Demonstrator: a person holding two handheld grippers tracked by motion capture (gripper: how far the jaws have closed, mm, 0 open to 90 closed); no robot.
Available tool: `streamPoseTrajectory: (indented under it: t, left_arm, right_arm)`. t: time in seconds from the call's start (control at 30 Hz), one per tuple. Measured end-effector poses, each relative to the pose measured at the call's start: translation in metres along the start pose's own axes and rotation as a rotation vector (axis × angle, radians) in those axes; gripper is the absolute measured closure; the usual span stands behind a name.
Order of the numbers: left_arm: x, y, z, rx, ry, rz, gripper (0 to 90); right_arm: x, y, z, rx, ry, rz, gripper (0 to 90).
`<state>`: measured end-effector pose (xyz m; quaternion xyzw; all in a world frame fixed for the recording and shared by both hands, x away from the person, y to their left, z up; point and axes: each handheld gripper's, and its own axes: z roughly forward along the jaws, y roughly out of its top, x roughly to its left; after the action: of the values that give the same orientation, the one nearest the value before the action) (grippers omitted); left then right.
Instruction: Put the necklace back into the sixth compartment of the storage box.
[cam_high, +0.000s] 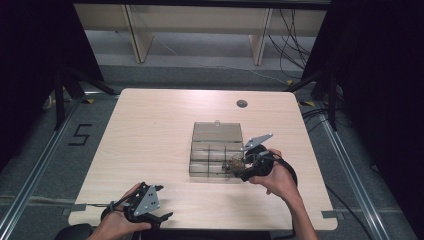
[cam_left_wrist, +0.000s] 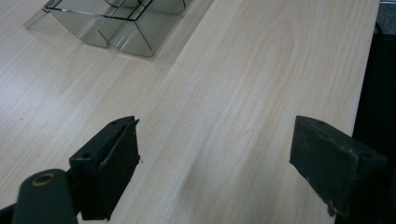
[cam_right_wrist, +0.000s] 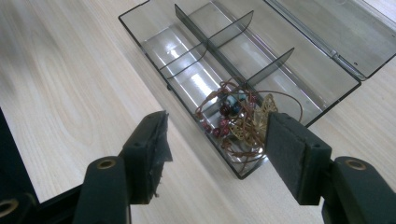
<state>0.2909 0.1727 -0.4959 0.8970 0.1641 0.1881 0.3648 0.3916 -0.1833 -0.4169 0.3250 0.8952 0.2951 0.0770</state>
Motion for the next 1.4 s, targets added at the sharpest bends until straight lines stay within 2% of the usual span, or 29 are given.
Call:
streamPoseTrajectory:
  t: [0.1,0.13,0.17,0.23,0.27,0.3,0.33,0.37,0.4,0.5,0.53,0.57,0.63,0.67,0.7,0.73,0.83,0.93,1.0,1.03,1.07,1.13,1.17,1.2,1.23,1.27,1.33,1.37,1.4]
  left_arm:
    - [0.000,0.000,0.000,-0.001,0.000,0.000,15.0]
    - [0.000,0.000,0.000,-0.005,0.002,0.001,15.0]
    - [0.000,0.000,0.000,-0.003,0.001,0.000,15.0]
    - [0.000,0.000,0.000,0.001,0.001,0.000,15.0]
    - [0.000,0.000,0.000,0.001,0.001,0.000,15.0]
    - [0.000,0.000,0.000,-0.002,0.001,0.000,15.0]
    - [0.000,0.000,0.000,0.001,0.000,0.000,15.0]
    - [0.000,0.000,0.000,-0.002,0.001,0.000,15.0]
    - [0.000,0.000,0.000,-0.002,0.001,0.000,15.0]
    - [0.000,0.000,0.000,-0.005,0.004,0.001,15.0]
    - [0.000,0.000,0.000,0.001,0.001,0.000,15.0]
    - [0.000,0.000,0.000,0.000,0.001,0.000,15.0]
    - [0.000,0.000,0.000,-0.006,0.003,0.000,15.0]
    - [0.000,0.000,-0.001,0.001,0.004,0.002,15.0]
    - [0.000,0.000,-0.001,0.000,0.005,0.002,15.0]
    - [0.000,0.000,-0.001,0.000,0.005,0.002,15.0]
    - [0.000,0.000,-0.001,-0.001,0.005,0.002,15.0]
    - [0.000,0.000,-0.001,-0.001,0.006,0.003,15.0]
    - [0.000,0.000,-0.001,-0.001,0.005,0.001,15.0]
    - [0.000,0.000,-0.001,0.000,0.005,0.002,15.0]
    - [0.000,0.000,-0.001,-0.001,0.005,0.002,15.0]
    - [0.000,0.000,-0.001,-0.001,0.005,0.003,15.0]
    - [0.000,0.000,-0.001,-0.001,0.006,0.002,15.0]
    - [0.000,0.000,-0.001,-0.002,0.006,0.002,15.0]
    - [0.000,0.000,-0.001,-0.001,0.006,0.002,15.0]
    - [0.000,0.000,-0.001,-0.001,0.006,0.002,15.0]
    - [0.000,0.000,-0.001,-0.001,0.005,0.002,15.0]
    - [0.000,0.000,-0.001,-0.001,0.006,0.002,15.0]
    - [0.000,0.000,-0.001,-0.001,0.006,0.002,15.0]
  right_arm:
    - [0.001,0.000,-0.001,0.012,0.011,0.014,39.3]
    - [0.000,-0.001,0.000,0.000,0.013,-0.008,39.0]
    - [0.003,-0.001,-0.002,0.006,0.008,0.030,38.6]
    - [0.004,-0.002,-0.003,0.015,0.000,0.049,38.5]
    - [0.004,-0.002,-0.003,0.015,0.000,0.049,38.5]
    - [0.003,-0.004,0.000,-0.015,0.003,0.017,38.2]
    - [0.003,-0.004,-0.002,-0.008,0.018,0.036,37.8]
    - [0.003,-0.004,-0.003,0.001,0.007,0.029,37.7]
    - [0.004,-0.004,-0.003,0.010,-0.003,0.046,37.6]
    - [0.003,-0.006,-0.003,-0.013,0.011,0.026,37.1]
    - [0.005,-0.006,-0.003,-0.003,0.011,0.055,37.1]
    - [0.005,-0.007,-0.004,-0.007,0.014,0.055,36.9]
    - [0.003,-0.008,-0.004,-0.009,0.005,0.022,36.5]
    - [0.006,-0.008,-0.006,0.006,0.019,0.061,36.4]
    - [0.006,-0.008,-0.006,0.006,0.019,0.061,36.3]
    - [0.004,-0.009,-0.005,-0.015,0.002,0.024,36.0]
    - [0.007,-0.010,-0.005,-0.016,0.017,0.053,35.6]
    - [0.008,-0.010,-0.006,-0.005,0.014,0.052,35.4]
    - [0.007,-0.012,-0.005,-0.015,0.020,0.015,35.1]
    - [0.008,-0.013,-0.003,-0.029,-0.002,0.040,35.1]
    - [0.009,-0.013,-0.005,-0.013,0.014,0.035,35.1]
    - [0.008,-0.013,-0.005,-0.022,0.011,0.018,35.1]
    - [0.010,-0.012,-0.006,-0.010,0.023,0.045,35.1]
    - [0.010,-0.012,-0.006,-0.010,0.019,0.036,35.1]
    - [0.011,-0.013,-0.006,-0.002,0.024,0.059,35.1]
    - [0.011,-0.014,-0.004,-0.026,0.018,0.031,34.9]
    - [0.011,-0.014,-0.005,-0.016,0.019,0.027,35.0]
    - [0.013,-0.014,-0.006,0.003,0.008,0.067,35.0]
    - [0.012,-0.016,-0.003,-0.028,0.022,0.029,34.9]
